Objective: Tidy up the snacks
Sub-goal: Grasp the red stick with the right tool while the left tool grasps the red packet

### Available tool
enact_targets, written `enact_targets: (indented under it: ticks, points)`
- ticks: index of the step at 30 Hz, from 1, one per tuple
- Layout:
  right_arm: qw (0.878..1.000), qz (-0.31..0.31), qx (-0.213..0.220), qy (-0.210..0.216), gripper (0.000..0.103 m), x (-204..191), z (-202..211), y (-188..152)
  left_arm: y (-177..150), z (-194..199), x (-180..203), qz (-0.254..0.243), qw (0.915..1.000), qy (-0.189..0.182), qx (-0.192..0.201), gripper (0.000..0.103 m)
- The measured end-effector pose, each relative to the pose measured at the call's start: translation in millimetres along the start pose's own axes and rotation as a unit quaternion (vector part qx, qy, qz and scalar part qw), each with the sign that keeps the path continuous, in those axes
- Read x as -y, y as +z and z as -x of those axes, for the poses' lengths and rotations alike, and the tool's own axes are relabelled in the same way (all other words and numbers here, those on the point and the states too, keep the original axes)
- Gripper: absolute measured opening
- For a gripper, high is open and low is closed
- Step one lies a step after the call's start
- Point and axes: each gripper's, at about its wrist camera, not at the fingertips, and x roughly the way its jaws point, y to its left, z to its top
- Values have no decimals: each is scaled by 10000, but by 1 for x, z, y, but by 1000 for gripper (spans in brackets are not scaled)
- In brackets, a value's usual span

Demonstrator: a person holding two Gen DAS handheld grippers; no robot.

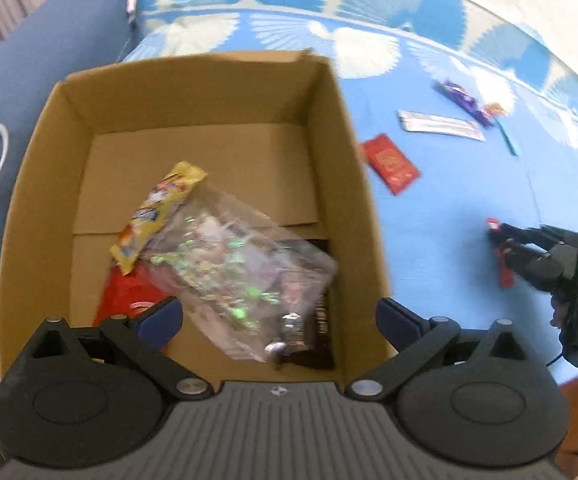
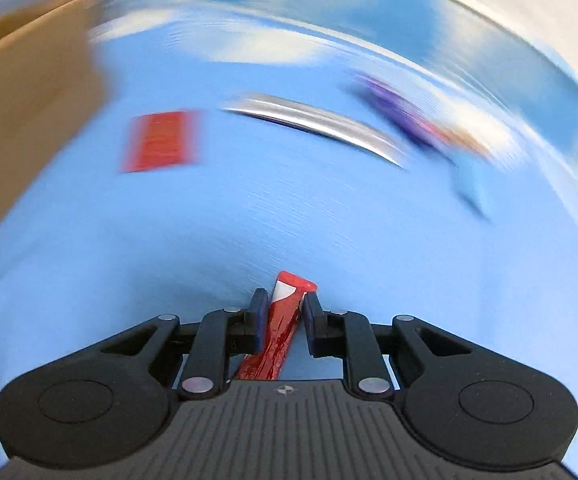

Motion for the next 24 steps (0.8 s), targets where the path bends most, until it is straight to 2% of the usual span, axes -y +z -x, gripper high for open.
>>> enact_targets:
  ticks: [3,5,6,7,9,11,14,17,19,22,24]
  points:
    - [9961,-810,113,-317,22,38,10,-19,8,13,21,-206,9994,-70,262,103]
    - [9927,-1127,186,-393,27,47,15,-30,20,20,39,-323,9983,-148,465,103]
    - [9915,-1233,226,-351,36,50,18,-34,28,21,51,-368,9975,-232,553,103]
    - [9908,-1290,235,-336,50,52,16,-37,37,20,62,-396,9969,-310,610,103]
    - [9895,-1375,180,-401,71,55,21,-43,57,8,89,-403,9964,-428,618,103]
    - [9886,-1415,206,-464,72,52,17,-42,78,-17,115,-355,9962,-595,526,103]
    - [9862,-1562,347,-421,72,58,24,-57,108,-79,151,-323,9964,-776,125,103]
    - [9847,-1644,425,-388,76,57,18,-57,129,-144,173,-347,9973,-622,-193,103]
    - [9857,-1587,426,-378,84,54,14,-54,136,-180,172,-237,9983,-429,-329,103]
    - [9877,-1443,413,-435,90,48,9,-51,144,-220,154,257,9977,-314,-547,103]
    - [9875,-1456,435,-430,93,47,6,-50,140,-228,142,305,9992,-75,-258,103]
